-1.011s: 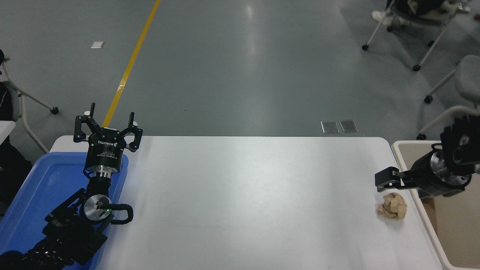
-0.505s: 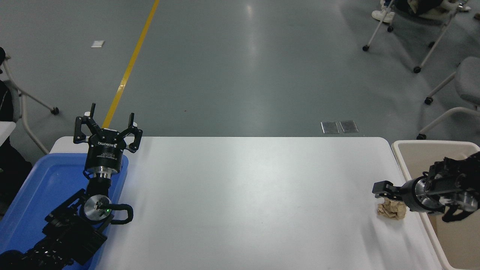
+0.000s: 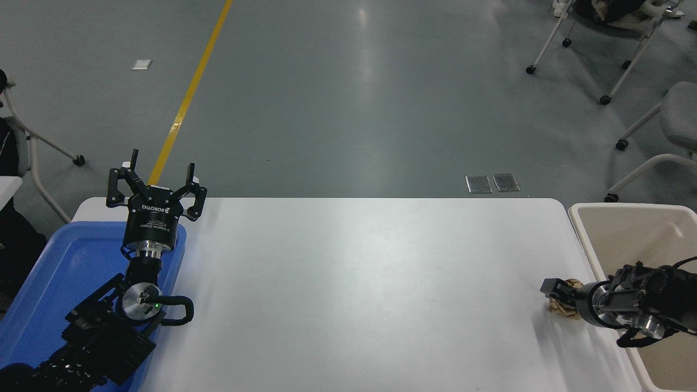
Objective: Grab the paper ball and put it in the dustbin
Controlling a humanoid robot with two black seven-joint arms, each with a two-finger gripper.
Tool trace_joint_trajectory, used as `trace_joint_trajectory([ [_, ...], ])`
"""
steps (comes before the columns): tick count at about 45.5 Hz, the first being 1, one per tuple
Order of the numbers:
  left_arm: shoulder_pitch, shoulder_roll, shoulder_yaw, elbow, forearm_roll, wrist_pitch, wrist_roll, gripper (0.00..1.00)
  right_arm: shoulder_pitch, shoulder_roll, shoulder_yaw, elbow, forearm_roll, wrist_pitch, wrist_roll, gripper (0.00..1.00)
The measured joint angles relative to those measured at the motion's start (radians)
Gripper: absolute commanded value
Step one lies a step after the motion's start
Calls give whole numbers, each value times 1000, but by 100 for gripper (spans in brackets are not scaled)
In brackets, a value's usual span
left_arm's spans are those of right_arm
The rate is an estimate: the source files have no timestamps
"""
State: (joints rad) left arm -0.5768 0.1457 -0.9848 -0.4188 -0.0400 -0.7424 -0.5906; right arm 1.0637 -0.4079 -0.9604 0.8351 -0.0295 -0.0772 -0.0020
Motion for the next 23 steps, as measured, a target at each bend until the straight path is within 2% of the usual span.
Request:
trace_joint_trajectory([
  [12,0,0,0,0,0,0,0,99,-17,-2,6,-20,1,-6,-2,0],
  [23,0,0,0,0,0,0,0,99,14,-68,1,26,-9,-5,-3,0],
])
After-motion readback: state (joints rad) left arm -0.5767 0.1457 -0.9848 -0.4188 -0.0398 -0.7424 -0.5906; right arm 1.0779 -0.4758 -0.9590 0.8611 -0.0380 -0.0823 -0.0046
